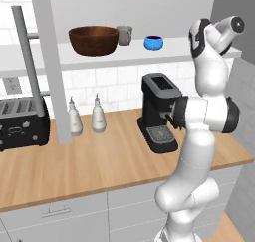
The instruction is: Gather all objects into one cabinet and sort the glasses and bowls to opposite sides.
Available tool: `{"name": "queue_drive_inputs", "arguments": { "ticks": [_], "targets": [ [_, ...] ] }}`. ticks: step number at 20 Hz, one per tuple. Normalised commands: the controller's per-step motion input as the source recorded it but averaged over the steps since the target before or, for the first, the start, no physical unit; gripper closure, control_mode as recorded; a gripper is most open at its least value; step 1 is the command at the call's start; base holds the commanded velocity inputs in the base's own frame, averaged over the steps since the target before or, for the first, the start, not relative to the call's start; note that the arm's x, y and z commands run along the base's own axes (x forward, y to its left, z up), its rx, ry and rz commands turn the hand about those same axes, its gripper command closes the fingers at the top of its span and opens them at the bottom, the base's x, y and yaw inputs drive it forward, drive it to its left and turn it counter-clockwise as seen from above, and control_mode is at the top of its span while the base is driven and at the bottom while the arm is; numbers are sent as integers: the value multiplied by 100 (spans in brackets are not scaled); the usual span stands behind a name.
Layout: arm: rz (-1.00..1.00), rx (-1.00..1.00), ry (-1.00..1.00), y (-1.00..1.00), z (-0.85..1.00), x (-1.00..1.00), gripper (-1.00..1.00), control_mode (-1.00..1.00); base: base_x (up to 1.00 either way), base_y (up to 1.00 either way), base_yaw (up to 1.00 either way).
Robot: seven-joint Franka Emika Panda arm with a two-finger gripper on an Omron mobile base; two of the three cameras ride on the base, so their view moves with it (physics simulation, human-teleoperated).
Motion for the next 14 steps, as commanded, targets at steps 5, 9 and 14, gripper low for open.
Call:
{"name": "queue_drive_inputs", "arguments": {
  "ticks": [5, 9, 14],
  "targets": [
    [0, 0, 0, -1, -26, 0, -100, -100, 0, 0, 0],
    [0, 0, 0, 7, -11, 1, -100, -100, 0, 0, 0],
    [0, 0, -5, 31, -2, 0, -100, -100, 0, 0, 0]
  ]
}}
